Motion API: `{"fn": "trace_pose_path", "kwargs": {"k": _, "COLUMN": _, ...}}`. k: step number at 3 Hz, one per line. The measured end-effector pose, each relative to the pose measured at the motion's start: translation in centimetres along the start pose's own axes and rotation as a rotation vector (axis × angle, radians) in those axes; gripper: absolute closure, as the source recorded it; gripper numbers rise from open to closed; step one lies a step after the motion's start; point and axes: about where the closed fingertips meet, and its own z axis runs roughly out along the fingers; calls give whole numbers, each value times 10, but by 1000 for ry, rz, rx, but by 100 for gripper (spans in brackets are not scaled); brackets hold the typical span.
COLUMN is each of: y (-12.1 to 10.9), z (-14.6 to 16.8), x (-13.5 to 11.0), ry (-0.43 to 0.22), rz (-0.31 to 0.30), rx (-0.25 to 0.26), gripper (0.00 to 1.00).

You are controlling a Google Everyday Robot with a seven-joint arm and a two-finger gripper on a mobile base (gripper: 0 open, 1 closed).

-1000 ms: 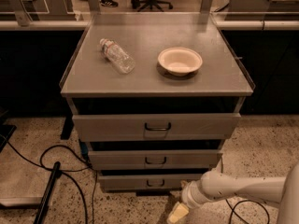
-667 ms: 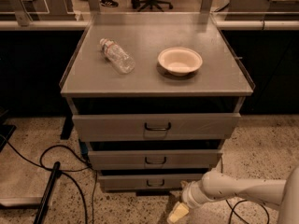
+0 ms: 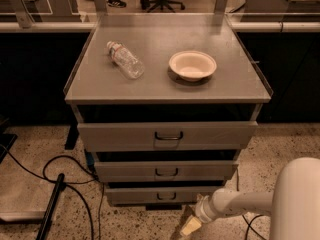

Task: Open bottom drawer

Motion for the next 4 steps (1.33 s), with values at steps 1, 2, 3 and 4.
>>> {"fn": "trace_pose_path", "kwargs": {"k": 1, "y": -23, "z": 20, "x": 3, "ry": 8, "rz": -9, "rx": 70, "gripper": 0}}
{"fn": "trace_pose_path", "kwargs": {"k": 2, "y": -24, "z": 20, "x": 3, "ry": 8, "rz": -10, "rx": 70, "gripper": 0}}
{"fn": "trace_pose_path", "kwargs": {"k": 3, "y": -27, "z": 30, "x": 2, "ry": -2, "rz": -24, "rx": 89, "gripper": 0}}
{"fn": "trace_pose_path", "kwargs": {"k": 4, "y": -37, "z": 50, "x": -11, "ry": -26, "rz": -53, "rx": 99, "gripper": 0}}
